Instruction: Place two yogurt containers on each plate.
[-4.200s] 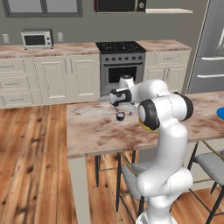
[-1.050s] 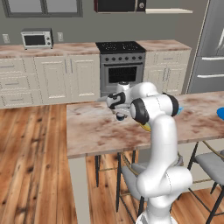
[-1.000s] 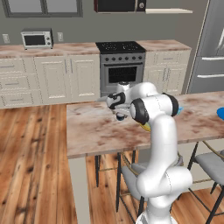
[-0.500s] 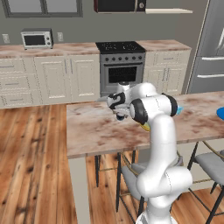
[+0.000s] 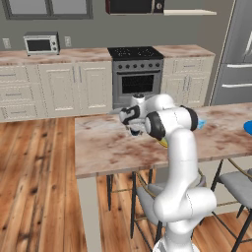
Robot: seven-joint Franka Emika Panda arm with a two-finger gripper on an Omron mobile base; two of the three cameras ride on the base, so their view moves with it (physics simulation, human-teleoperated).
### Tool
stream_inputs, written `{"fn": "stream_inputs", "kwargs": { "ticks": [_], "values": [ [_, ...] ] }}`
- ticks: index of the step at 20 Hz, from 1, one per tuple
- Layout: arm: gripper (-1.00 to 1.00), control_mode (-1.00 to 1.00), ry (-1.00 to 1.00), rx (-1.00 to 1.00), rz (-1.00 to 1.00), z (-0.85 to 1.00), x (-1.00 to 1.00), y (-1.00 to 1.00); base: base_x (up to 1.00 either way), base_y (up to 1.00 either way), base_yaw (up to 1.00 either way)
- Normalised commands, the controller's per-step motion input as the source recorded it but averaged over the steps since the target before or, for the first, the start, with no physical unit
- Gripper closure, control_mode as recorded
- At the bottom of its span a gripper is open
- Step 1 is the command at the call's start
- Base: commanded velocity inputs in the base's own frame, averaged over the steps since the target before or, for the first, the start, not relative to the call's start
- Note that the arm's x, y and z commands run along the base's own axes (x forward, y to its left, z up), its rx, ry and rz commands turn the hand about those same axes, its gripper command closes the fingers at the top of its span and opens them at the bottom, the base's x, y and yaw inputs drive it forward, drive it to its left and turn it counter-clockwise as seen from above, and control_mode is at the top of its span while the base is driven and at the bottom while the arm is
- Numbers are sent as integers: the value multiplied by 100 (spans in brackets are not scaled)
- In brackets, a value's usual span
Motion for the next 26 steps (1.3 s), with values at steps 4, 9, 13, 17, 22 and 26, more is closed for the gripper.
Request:
{"fn": "stream_inputs", "kwargs": {
  "ticks": [4,9,13,17,22,26],
  "values": [
    [100,-100,0,0,0,-16,0,7,0,0,0],
    [100,-100,0,0,0,-7,0,4,0,0,0],
    [100,-100,-14,0,0,24,-14,-5,0,0,0],
    [100,-100,-1,0,0,71,-21,-40,0,0,0],
    [100,-100,0,0,-13,60,-16,-49,0,0,0],
    [100,-100,0,0,-17,30,-15,-67,0,0,0]
  ]
}}
